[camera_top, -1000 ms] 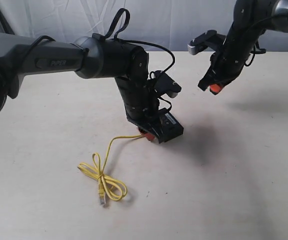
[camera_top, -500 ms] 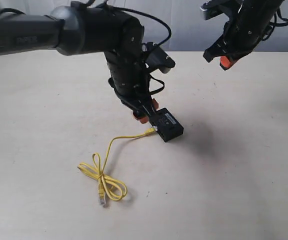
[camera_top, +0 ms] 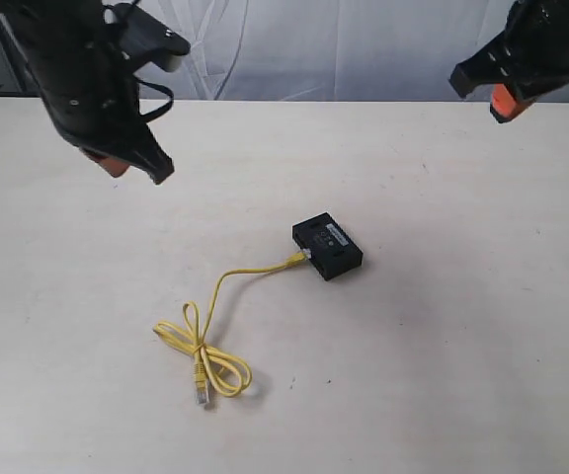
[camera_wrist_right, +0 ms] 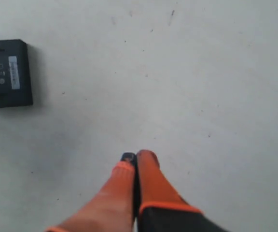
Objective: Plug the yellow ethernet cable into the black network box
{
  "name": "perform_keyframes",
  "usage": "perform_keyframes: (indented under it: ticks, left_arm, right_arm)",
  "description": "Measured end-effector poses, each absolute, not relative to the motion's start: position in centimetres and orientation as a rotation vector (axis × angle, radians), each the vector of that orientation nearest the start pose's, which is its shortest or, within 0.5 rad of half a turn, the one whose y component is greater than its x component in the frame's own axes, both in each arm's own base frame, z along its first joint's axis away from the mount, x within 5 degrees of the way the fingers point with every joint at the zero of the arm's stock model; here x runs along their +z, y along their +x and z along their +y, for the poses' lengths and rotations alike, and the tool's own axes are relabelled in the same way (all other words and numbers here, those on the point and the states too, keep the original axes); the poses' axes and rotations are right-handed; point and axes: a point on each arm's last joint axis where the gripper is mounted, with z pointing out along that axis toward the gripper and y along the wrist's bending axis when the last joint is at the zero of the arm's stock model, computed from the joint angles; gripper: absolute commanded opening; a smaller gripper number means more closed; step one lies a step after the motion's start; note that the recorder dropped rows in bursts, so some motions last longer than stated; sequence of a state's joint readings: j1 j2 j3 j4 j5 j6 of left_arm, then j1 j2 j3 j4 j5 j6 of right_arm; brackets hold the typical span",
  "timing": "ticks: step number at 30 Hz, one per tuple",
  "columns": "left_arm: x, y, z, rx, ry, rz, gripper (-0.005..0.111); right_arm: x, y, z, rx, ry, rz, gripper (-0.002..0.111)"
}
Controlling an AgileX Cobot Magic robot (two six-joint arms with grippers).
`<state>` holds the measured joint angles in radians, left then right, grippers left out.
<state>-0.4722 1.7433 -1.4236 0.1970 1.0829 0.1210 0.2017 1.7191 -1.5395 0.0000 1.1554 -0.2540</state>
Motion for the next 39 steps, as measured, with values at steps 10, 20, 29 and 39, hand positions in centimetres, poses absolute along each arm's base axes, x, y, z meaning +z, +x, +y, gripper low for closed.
perform_keyframes:
  ticks: [10,20,29,39]
  left_arm:
    - [29.7,27.6,-10.0,0.156,0.742,2.606,0.000]
    - [31.5,22.1,-7.7,0.081,0.609,2.436,0.000]
    - [30.7,18.4,-6.5,0.000,0.542,2.319,0.000]
    - [30.6,14.7,-5.2,-0.072,0.492,2.139,0.000]
  right_arm:
    - [30.1,30.4,5.9,-0.057,-0.648,2.757,-0.001]
    - [31.6,26.0,5.0,-0.054,-0.565,2.608,-0.001]
    - [33.4,21.4,4.1,-0.035,-0.473,2.420,-0.001]
    - [34.6,16.2,3.0,-0.014,-0.391,2.197,-0.001]
